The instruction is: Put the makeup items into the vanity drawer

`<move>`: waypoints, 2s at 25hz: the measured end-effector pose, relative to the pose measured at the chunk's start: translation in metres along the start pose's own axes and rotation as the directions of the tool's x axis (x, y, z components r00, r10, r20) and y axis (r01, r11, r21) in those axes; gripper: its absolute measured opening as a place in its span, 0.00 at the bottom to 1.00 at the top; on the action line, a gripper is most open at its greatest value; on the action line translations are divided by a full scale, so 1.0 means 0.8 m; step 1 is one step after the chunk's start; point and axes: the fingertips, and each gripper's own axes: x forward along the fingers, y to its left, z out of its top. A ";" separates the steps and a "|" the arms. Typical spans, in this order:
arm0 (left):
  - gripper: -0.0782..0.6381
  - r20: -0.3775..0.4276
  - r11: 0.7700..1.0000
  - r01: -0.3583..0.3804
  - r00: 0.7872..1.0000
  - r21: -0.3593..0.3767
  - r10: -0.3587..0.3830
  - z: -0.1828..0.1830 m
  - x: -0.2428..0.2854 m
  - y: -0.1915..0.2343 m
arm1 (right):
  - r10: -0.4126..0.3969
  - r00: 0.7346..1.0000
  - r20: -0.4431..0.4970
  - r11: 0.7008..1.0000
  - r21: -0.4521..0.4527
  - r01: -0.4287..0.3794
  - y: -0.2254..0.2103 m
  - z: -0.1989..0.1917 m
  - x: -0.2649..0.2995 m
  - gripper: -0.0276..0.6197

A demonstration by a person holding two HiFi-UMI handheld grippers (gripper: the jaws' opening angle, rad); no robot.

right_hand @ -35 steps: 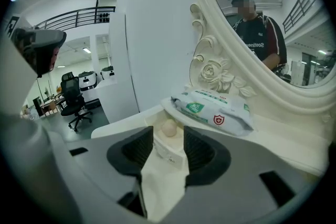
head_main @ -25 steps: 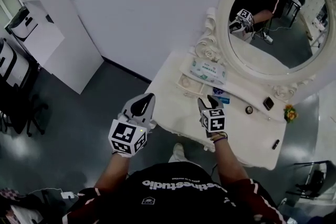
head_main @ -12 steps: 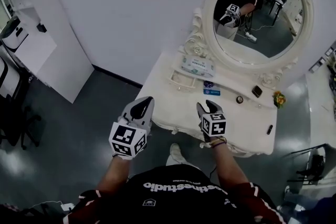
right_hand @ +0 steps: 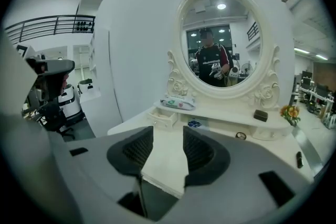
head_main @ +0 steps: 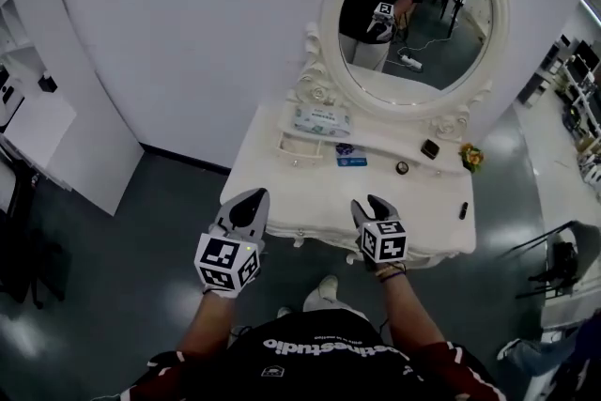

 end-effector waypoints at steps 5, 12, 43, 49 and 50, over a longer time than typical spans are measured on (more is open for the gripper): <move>0.12 0.002 0.998 0.056 0.998 0.014 -0.056 0.005 0.023 -0.027 | -0.069 0.997 0.037 0.997 0.031 0.067 -0.037 0.004 -0.040 0.32; 0.12 0.001 0.994 0.106 0.994 0.039 -0.106 0.016 0.061 -0.078 | -0.131 0.989 0.069 0.988 0.088 0.125 -0.095 0.004 -0.094 0.32; 0.12 0.082 0.988 0.097 0.991 0.121 -0.108 0.073 0.083 -0.196 | -0.225 0.897 0.381 0.974 0.112 0.197 -0.184 0.109 -0.298 0.15; 0.12 0.085 0.987 0.099 0.990 0.124 -0.110 0.073 0.076 -0.202 | -0.227 0.890 0.395 0.974 0.109 0.200 -0.181 0.113 -0.307 0.11; 0.12 0.085 0.987 0.099 0.990 0.123 -0.110 0.073 0.074 -0.203 | -0.229 0.889 0.397 0.973 0.109 0.202 -0.181 0.114 -0.309 0.09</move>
